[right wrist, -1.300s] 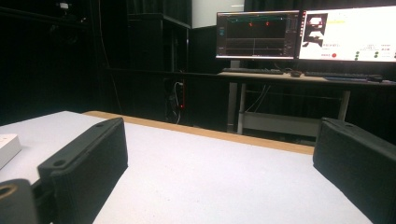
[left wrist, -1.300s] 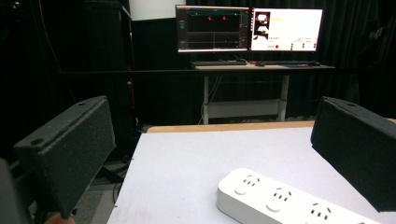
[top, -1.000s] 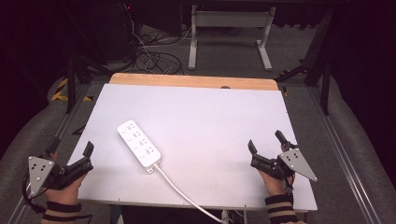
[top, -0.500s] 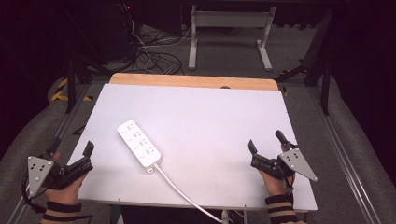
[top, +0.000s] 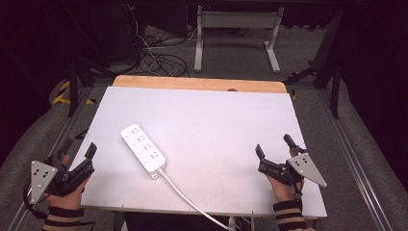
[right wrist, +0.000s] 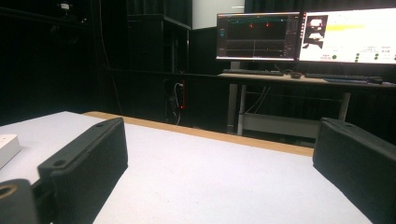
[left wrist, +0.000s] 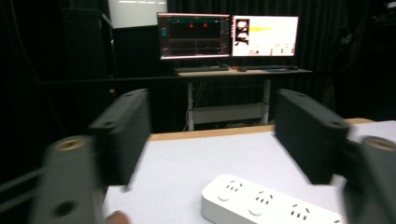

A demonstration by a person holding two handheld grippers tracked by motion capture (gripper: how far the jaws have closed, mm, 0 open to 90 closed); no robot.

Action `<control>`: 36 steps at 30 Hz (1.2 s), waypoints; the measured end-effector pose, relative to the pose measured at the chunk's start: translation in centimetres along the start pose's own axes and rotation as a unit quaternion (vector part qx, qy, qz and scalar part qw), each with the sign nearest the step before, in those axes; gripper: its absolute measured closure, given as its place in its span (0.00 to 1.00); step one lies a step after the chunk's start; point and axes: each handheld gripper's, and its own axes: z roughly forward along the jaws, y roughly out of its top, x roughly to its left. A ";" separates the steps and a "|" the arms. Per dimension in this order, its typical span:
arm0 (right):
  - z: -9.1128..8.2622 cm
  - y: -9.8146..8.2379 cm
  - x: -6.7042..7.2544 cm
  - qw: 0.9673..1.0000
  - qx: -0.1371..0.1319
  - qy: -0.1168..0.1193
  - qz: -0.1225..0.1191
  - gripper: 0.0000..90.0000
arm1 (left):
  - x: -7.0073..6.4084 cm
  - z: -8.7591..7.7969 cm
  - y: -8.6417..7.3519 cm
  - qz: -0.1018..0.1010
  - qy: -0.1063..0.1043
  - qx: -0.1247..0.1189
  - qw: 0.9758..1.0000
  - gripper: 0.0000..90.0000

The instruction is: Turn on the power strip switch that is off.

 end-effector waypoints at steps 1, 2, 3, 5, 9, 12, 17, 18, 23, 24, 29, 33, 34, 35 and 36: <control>0.0 0.0 0.0 1.000 0.000 0.000 0.000 0.04 | 0.0 0.0 0.0 0.000 0.000 0.000 1.000 0.42; 0.0 0.0 0.0 1.000 0.000 0.000 0.000 0.04 | 0.0 -0.1 0.1 0.002 -0.005 0.003 1.000 0.49; 0.0 0.0 0.0 1.000 0.000 0.000 0.000 0.04 | 0.0 -0.1 0.1 0.002 -0.005 0.003 1.000 0.57; 0.0 0.0 0.0 1.000 -0.001 0.002 -0.001 0.04 | -0.1 -0.2 0.2 0.000 -0.010 0.005 1.000 0.72; 0.0 0.0 0.0 1.000 0.001 0.000 0.000 0.04 | -0.2 -0.3 0.6 0.004 -0.008 0.025 1.000 0.99; 0.1 0.0 0.0 1.000 0.000 0.000 -0.002 0.04 | -0.3 -0.2 0.8 -0.001 -0.018 0.037 0.999 1.00; 0.2 0.0 0.0 1.000 0.000 0.000 -0.002 0.04 | -0.8 1.0 1.6 0.023 -0.035 0.064 0.997 1.00; 0.1 0.0 0.0 1.000 -0.001 0.000 -0.002 0.04 | -1.1 1.5 1.7 0.026 -0.048 0.079 0.995 1.00; 0.0 0.1 -0.1 1.000 -0.002 -0.002 0.001 0.04 | -1.3 1.6 2.2 0.023 -0.071 0.094 0.993 1.00; 0.0 0.1 -0.1 1.000 -0.003 -0.002 0.002 0.04 | -1.4 1.7 2.6 0.023 -0.081 0.102 0.991 1.00; 0.0 0.1 -0.1 1.000 -0.005 -0.001 0.003 0.04 | -1.7 2.2 3.4 0.037 -0.109 0.127 0.985 1.00; 0.0 0.1 -0.1 1.000 -0.005 -0.002 0.002 0.04 | -2.6 3.4 4.2 0.050 -0.149 0.170 0.973 1.00; 0.0 0.1 -0.2 1.000 -0.005 -0.003 0.002 0.04 | -2.9 3.6 4.3 0.057 -0.155 0.181 0.970 1.00; 0.0 0.2 -0.2 1.000 -0.006 -0.003 0.003 0.04 | -3.2 3.9 4.3 0.060 -0.164 0.191 0.966 1.00; -0.1 0.2 -0.2 1.000 -0.006 -0.003 0.001 0.04 | -3.5 4.2 4.2 0.064 -0.170 0.201 0.963 1.00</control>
